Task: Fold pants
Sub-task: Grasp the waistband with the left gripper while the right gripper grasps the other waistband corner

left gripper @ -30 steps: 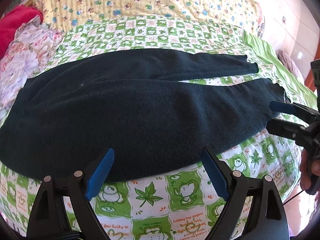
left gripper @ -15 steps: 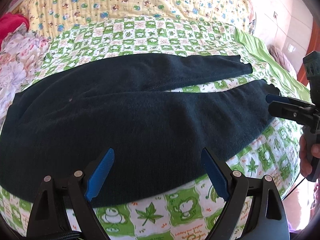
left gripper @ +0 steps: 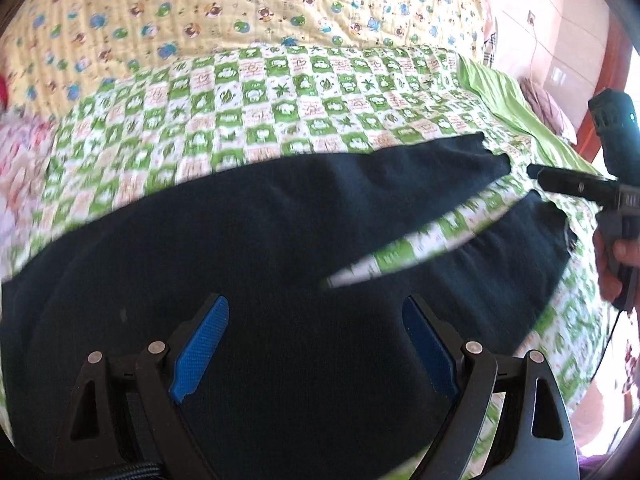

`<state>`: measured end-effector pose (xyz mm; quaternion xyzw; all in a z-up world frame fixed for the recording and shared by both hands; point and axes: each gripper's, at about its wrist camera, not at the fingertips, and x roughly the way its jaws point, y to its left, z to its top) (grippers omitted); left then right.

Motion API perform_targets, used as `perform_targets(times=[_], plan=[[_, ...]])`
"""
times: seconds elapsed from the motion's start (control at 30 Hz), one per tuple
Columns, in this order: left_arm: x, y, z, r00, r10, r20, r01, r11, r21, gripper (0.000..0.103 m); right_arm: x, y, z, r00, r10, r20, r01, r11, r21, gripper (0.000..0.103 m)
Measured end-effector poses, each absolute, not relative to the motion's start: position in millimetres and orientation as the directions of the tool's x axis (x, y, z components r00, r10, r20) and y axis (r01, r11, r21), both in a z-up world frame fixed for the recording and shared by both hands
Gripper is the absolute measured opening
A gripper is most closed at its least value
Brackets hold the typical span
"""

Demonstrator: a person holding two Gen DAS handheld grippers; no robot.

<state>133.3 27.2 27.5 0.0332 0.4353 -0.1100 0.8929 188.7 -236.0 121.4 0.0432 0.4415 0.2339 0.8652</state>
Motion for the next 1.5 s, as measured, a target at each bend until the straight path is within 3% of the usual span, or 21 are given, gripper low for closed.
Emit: perform_targets(times=[0.2,0.47,0.83,0.93,1.0,1.07,1.1,1.13,1.2,1.23,1.5], plan=[[194,32,35,0.557,-0.209,-0.804,0.28,0.959,-0.056,0.089,242,-267,123,0.479,0.449,-0.755,-0.3,0.891,0.34,0.102],[269,28,21,0.48,-0.26,-0.838,0.375,0.924,-0.073,0.089,298,-291,107,0.437,0.413,-0.799,-0.242,0.91,0.338,0.093],[337,6,-3,0.364,-0.277,-0.889,0.512,0.857,-0.057,0.089,337,-303,76,0.339,0.42,-0.842,-0.257,0.902,0.346,0.068],[347,-7,-15,0.28,-0.281,-0.918,0.561,0.824,-0.082,0.086,341,-302,76,0.327,0.434,-0.84,-0.263,0.895,0.36,0.053],[347,-16,-20,0.267,-0.262,-0.927,0.581,0.811,-0.061,0.084,342,-304,75,0.32,0.453,-0.832,-0.268,0.886,0.379,0.052],[345,-21,-19,0.251,-0.275,-0.928,0.595,0.8,-0.076,0.071,342,-305,73,0.305,0.467,-0.83,-0.277,0.878,0.391,0.051],[344,-22,-18,0.244,-0.281,-0.928,0.595,0.799,-0.086,0.053,341,-304,73,0.296,0.472,-0.831,-0.291,0.873,0.392,0.043],[342,-24,-15,0.236,-0.291,-0.927,0.597,0.796,-0.098,0.029,340,-302,73,0.288,0.476,-0.831,-0.302,0.869,0.393,0.03],[335,-26,-10,0.23,-0.304,-0.924,0.599,0.793,-0.112,0.014,335,-298,76,0.288,0.478,-0.83,-0.321,0.864,0.387,0.01],[330,-27,-6,0.239,-0.305,-0.922,0.6,0.793,-0.107,0.009,333,-297,79,0.298,0.473,-0.829,-0.33,0.866,0.376,0.01],[268,-22,33,0.316,-0.339,-0.886,0.581,0.808,-0.102,0.004,311,-293,117,0.397,0.464,-0.792,-0.423,0.858,0.291,0.009]])
